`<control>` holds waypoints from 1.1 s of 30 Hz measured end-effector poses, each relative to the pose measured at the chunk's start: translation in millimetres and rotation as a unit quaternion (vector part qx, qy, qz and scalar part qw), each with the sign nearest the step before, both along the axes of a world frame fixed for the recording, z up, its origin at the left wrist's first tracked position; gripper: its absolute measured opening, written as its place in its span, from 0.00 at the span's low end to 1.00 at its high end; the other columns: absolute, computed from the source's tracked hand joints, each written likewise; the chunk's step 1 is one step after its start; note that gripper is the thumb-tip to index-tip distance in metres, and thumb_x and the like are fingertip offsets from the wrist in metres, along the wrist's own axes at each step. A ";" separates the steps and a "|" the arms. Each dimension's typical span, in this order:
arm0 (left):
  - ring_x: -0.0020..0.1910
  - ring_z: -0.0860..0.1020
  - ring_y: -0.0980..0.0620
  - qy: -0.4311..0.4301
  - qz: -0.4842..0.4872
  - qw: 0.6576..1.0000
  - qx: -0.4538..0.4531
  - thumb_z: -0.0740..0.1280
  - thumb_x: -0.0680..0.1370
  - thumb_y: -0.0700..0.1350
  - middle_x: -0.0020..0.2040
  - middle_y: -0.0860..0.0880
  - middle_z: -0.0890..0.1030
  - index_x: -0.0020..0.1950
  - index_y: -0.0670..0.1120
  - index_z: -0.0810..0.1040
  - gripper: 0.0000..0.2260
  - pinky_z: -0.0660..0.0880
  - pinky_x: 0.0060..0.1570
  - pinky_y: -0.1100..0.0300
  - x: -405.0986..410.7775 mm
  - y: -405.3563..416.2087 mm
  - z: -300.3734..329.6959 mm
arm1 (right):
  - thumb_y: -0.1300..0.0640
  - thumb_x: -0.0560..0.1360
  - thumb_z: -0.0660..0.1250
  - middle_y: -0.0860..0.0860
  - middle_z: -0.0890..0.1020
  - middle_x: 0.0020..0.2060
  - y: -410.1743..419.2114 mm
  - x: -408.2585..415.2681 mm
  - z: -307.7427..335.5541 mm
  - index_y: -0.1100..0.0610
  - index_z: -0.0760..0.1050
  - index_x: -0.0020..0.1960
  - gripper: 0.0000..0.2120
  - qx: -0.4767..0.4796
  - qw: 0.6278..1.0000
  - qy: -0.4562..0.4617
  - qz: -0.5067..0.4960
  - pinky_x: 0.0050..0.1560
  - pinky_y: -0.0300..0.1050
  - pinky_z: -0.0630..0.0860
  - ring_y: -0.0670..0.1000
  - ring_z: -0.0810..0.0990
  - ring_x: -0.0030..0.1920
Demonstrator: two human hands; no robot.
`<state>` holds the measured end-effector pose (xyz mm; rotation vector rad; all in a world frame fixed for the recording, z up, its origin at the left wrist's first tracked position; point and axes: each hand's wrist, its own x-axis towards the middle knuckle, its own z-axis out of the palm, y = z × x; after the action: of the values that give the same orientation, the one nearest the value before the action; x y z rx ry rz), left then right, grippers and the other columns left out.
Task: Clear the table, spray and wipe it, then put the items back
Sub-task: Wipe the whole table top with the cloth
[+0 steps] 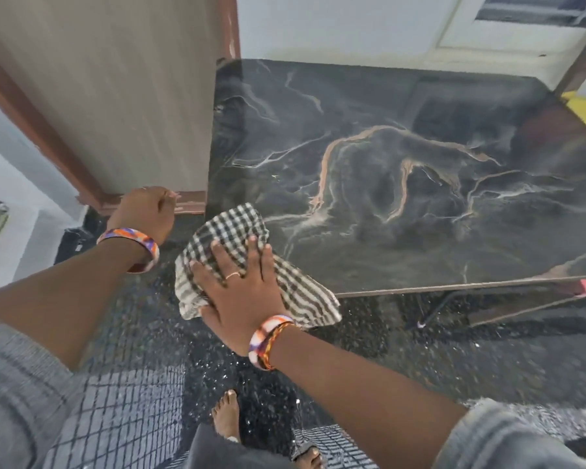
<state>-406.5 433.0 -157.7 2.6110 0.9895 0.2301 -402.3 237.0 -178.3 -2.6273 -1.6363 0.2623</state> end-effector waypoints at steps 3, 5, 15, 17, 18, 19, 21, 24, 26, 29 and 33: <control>0.59 0.74 0.31 0.037 0.053 0.997 -0.043 0.57 0.80 0.41 0.58 0.28 0.77 0.56 0.31 0.77 0.15 0.70 0.59 0.46 4.2 7.3 1.2 | 0.44 0.78 0.52 0.55 0.42 0.77 27.6 -3.3 4.1 0.50 0.50 0.76 0.29 -0.013 0.999 0.009 -0.029 0.67 0.71 0.29 0.73 0.35 0.71; 0.62 0.73 0.32 0.049 0.091 0.992 -0.070 0.57 0.79 0.39 0.62 0.30 0.75 0.60 0.32 0.76 0.15 0.68 0.62 0.47 9.9 11.2 0.7 | 0.45 0.78 0.54 0.56 0.40 0.76 45.3 -3.9 5.5 0.53 0.49 0.77 0.30 -0.020 0.997 0.020 -0.069 0.66 0.71 0.28 0.74 0.34 0.71; 0.57 0.77 0.36 0.017 0.115 0.975 -0.192 0.60 0.77 0.40 0.56 0.33 0.80 0.52 0.33 0.80 0.13 0.72 0.57 0.51 89.1 94.7 -22.2 | 0.50 0.78 0.52 0.55 0.39 0.76 171.3 142.0 1.3 0.54 0.37 0.77 0.34 -0.021 0.984 0.008 -0.177 0.68 0.69 0.30 0.72 0.34 0.72; 0.60 0.75 0.37 0.002 0.088 0.979 -0.183 0.59 0.78 0.38 0.60 0.34 0.79 0.55 0.34 0.80 0.13 0.71 0.59 0.52 121.0 110.4 -17.3 | 0.48 0.78 0.53 0.53 0.40 0.77 204.2 180.7 -1.0 0.52 0.39 0.77 0.33 -0.023 0.982 -0.002 -0.187 0.68 0.69 0.31 0.71 0.35 0.72; 0.62 0.75 0.38 0.003 0.077 0.980 -0.185 0.58 0.78 0.38 0.61 0.35 0.78 0.56 0.35 0.80 0.14 0.70 0.60 0.52 137.5 120.4 -17.3 | 0.48 0.78 0.53 0.53 0.40 0.77 220.0 198.4 -2.3 0.51 0.41 0.77 0.33 -0.022 0.981 -0.004 -0.190 0.68 0.69 0.31 0.71 0.35 0.72; 0.63 0.74 0.39 0.004 0.069 0.981 -0.181 0.58 0.78 0.38 0.63 0.37 0.78 0.57 0.36 0.79 0.14 0.69 0.62 0.53 154.0 131.8 -17.9 | 0.47 0.78 0.55 0.52 0.41 0.77 235.4 215.5 -2.8 0.49 0.43 0.77 0.33 -0.023 0.981 -0.007 -0.191 0.68 0.69 0.31 0.71 0.35 0.72; 0.64 0.74 0.39 0.001 0.052 0.982 -0.180 0.57 0.78 0.38 0.64 0.39 0.77 0.59 0.39 0.79 0.14 0.69 0.63 0.53 181.6 148.3 -20.6 | 0.49 0.77 0.56 0.52 0.41 0.77 259.0 244.8 -1.4 0.48 0.45 0.77 0.33 -0.026 0.979 -0.014 -0.202 0.69 0.69 0.31 0.71 0.36 0.72; 0.64 0.74 0.39 -0.017 0.029 0.984 -0.173 0.57 0.78 0.37 0.65 0.39 0.77 0.60 0.40 0.78 0.15 0.69 0.64 0.54 216.6 172.6 -26.5 | 0.49 0.77 0.54 0.52 0.42 0.77 295.6 286.9 -2.1 0.49 0.44 0.77 0.32 -0.028 0.975 -0.023 -0.220 0.70 0.67 0.33 0.70 0.37 0.73; 0.64 0.73 0.40 -0.031 0.023 0.985 -0.170 0.58 0.78 0.37 0.65 0.40 0.76 0.61 0.40 0.77 0.15 0.68 0.64 0.55 232.1 183.7 -30.6 | 0.48 0.79 0.52 0.52 0.42 0.77 314.5 313.5 -4.1 0.50 0.41 0.77 0.31 -0.025 0.974 -0.030 -0.223 0.72 0.64 0.35 0.67 0.38 0.74; 0.65 0.73 0.39 -0.059 0.008 0.987 -0.148 0.58 0.78 0.36 0.65 0.39 0.76 0.63 0.40 0.76 0.16 0.68 0.65 0.55 247.8 194.3 -31.9 | 0.47 0.80 0.48 0.51 0.43 0.77 333.0 351.0 -4.2 0.51 0.42 0.77 0.29 -0.018 0.978 -0.034 -0.203 0.74 0.59 0.36 0.62 0.40 0.76; 0.63 0.74 0.38 -0.108 -0.028 0.990 -0.083 0.57 0.77 0.36 0.64 0.37 0.76 0.63 0.39 0.75 0.16 0.69 0.63 0.52 255.2 199.3 -28.0 | 0.43 0.80 0.46 0.49 0.46 0.77 333.5 380.0 -0.4 0.48 0.45 0.77 0.28 -0.014 0.990 -0.022 -0.142 0.75 0.54 0.37 0.57 0.42 0.77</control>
<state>-151.3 632.4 -185.8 2.4003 0.8235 0.3895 -22.4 570.4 -178.7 -2.8585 -1.2529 0.2190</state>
